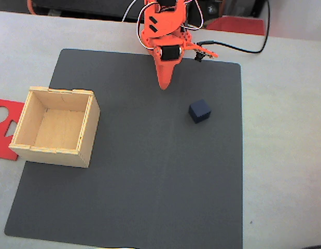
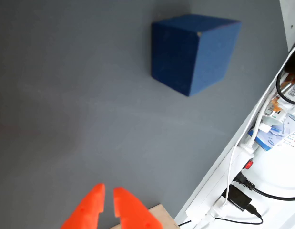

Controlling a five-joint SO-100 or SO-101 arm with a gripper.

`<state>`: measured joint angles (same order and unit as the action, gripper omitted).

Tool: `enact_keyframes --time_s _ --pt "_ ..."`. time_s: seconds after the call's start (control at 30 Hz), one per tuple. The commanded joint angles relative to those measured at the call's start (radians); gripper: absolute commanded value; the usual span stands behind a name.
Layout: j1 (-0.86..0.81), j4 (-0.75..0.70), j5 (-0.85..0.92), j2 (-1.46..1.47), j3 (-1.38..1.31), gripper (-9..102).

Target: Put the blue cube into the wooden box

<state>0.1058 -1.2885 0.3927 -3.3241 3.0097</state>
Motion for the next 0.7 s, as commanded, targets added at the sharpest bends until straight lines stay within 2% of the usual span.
enact_keyframes --time_s 0.0,0.13,0.23,0.33,0.4,0.53,0.67 --pt "0.009 0.012 0.008 -0.015 -0.003 0" --pt "0.020 0.008 0.054 -0.015 0.000 1" --pt "-0.012 0.015 0.058 -0.017 -0.003 21" --pt "0.035 0.026 0.052 0.006 -0.067 28" --pt "0.081 0.095 0.051 0.169 -0.121 30" --pt "0.132 0.252 0.031 0.701 -0.325 33" --pt "0.202 0.253 -0.003 0.893 -0.476 32"
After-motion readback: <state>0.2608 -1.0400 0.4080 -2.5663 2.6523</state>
